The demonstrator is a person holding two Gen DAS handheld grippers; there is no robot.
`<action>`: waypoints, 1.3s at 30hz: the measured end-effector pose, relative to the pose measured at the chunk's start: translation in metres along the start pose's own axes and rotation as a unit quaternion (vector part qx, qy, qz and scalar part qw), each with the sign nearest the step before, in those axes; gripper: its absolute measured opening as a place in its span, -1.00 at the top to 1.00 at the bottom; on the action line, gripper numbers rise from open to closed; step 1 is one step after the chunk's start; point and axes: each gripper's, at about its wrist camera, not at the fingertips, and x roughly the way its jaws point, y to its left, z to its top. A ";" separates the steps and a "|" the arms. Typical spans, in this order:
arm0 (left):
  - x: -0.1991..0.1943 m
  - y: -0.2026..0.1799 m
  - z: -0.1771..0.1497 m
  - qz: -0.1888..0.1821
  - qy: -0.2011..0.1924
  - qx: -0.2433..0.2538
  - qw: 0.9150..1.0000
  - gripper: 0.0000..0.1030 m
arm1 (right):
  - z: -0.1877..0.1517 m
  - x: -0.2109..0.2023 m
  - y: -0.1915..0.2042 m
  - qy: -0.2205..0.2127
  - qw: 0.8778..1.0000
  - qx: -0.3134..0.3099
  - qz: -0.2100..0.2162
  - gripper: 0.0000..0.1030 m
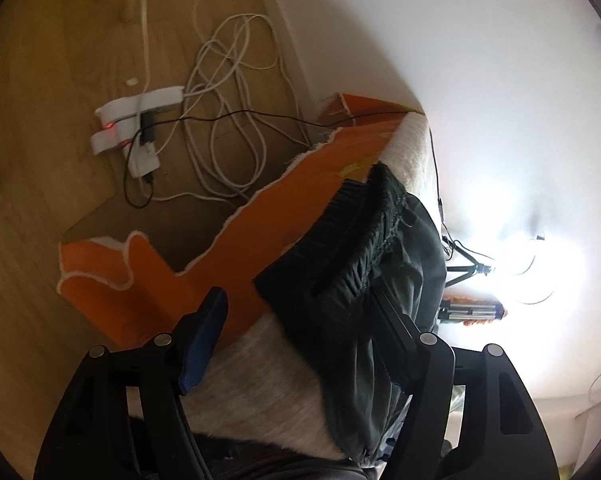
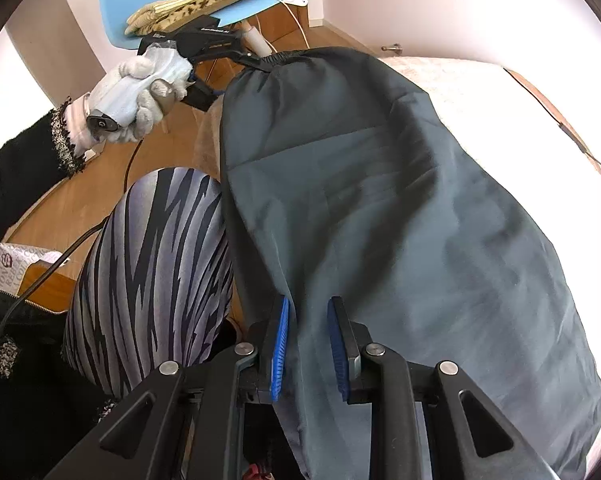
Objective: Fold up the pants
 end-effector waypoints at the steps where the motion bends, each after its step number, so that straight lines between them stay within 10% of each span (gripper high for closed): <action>1: 0.000 -0.001 0.000 -0.003 0.003 0.004 1.000 -0.37 | 0.003 0.005 0.000 0.002 1.000 -0.001 -0.001 0.58; 14: 0.019 -0.008 0.009 -0.068 -0.030 -0.020 0.997 -0.32 | 0.003 0.001 0.003 -0.006 1.000 0.004 -0.014 0.58; 21: -0.008 -0.024 0.007 -0.068 -0.095 0.018 0.993 0.55 | -0.003 -0.009 -0.003 -0.020 0.999 0.019 -0.018 0.58; 32: -0.008 -0.021 0.005 -0.043 -0.081 0.023 0.995 0.47 | -0.013 -0.017 -0.007 -0.032 0.999 0.025 -0.017 0.58; 39: 0.001 -0.001 0.004 -0.052 -0.053 -0.023 0.997 -0.32 | -0.011 -0.020 -0.010 -0.032 0.999 0.035 -0.014 0.58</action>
